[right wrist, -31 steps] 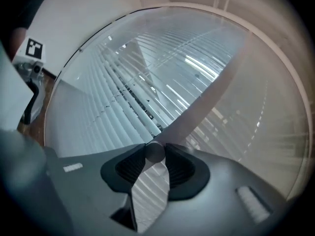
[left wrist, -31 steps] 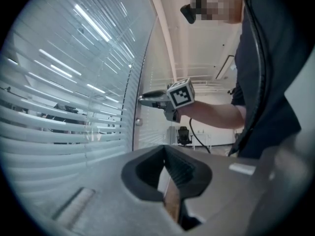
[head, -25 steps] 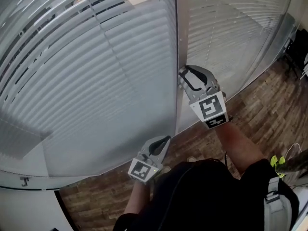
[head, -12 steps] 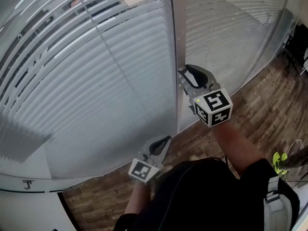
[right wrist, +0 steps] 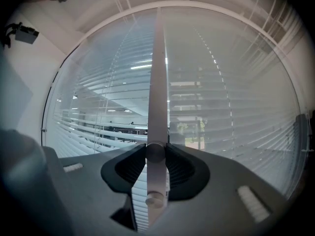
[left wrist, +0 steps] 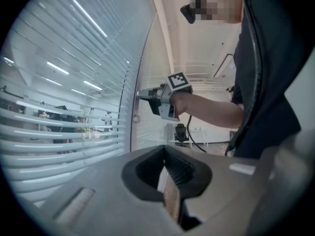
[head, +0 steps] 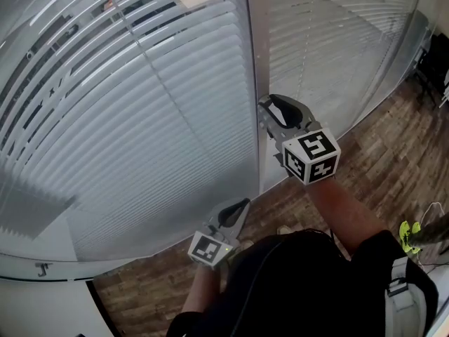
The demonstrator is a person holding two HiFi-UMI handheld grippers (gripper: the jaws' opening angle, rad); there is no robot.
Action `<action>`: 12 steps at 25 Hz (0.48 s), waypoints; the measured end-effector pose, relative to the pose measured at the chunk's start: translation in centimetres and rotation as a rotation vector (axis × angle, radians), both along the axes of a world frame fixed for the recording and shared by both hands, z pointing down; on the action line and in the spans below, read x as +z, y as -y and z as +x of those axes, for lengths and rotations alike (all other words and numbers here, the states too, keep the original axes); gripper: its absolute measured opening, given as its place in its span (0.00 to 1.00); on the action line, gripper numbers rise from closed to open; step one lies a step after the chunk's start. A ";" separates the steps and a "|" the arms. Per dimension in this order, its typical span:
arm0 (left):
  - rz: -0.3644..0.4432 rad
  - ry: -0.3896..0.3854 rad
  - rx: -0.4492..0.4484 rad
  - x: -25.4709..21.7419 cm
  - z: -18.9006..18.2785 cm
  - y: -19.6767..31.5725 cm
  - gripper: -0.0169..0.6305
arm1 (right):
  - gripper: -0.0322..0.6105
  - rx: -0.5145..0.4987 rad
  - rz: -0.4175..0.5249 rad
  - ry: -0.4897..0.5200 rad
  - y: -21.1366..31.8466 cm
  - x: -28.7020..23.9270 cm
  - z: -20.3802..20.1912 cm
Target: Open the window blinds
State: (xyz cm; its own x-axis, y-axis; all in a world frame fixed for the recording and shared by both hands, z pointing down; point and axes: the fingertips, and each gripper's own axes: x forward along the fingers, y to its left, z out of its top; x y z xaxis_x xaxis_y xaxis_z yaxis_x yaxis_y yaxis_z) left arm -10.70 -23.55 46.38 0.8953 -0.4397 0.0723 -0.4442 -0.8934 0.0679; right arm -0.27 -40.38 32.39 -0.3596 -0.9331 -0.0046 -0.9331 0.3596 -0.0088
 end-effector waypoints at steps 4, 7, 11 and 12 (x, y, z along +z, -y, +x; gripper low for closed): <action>0.001 0.001 0.000 -0.1 0.4 -0.1 0.03 | 0.25 0.003 -0.011 0.043 0.0 0.0 0.0; 0.003 0.004 0.003 0.0 0.5 -0.1 0.03 | 0.25 -0.001 -0.009 0.039 0.0 -0.1 0.1; -0.002 0.004 -0.004 0.1 0.6 -0.2 0.03 | 0.25 -0.020 -0.003 0.068 0.0 -0.2 0.1; -0.002 0.006 -0.005 0.1 0.6 -0.2 0.03 | 0.24 -0.028 -0.002 0.078 0.0 -0.2 0.0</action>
